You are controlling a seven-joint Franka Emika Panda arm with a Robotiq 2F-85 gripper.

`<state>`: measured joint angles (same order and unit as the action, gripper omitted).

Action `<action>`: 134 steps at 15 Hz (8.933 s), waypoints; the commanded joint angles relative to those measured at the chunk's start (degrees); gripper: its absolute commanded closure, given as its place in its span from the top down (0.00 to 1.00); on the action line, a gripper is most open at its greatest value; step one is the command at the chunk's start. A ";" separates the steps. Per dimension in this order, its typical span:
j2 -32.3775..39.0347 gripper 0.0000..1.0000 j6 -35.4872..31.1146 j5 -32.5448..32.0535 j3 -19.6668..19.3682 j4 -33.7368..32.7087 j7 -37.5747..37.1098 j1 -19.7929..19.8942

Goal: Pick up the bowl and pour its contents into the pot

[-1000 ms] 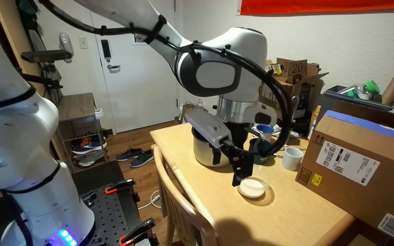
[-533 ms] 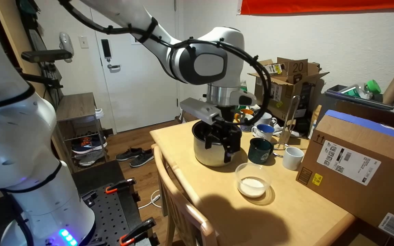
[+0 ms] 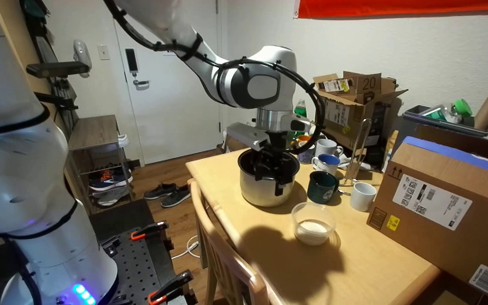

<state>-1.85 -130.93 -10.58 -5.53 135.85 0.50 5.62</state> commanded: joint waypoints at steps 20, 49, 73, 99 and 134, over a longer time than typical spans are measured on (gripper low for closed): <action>19.13 1.00 -2.78 3.75 -2.68 -19.78 6.43 3.96; 41.73 0.03 -14.07 9.85 3.99 -34.77 22.35 14.02; 34.53 0.03 -7.55 6.51 2.88 -33.98 23.44 12.68; 12.95 0.03 4.39 -15.11 -1.09 -26.69 1.52 -2.22; 16.87 0.03 27.62 -56.17 8.13 -25.29 -39.70 -15.93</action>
<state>15.24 -106.52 -64.39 1.47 110.50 -37.22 -9.78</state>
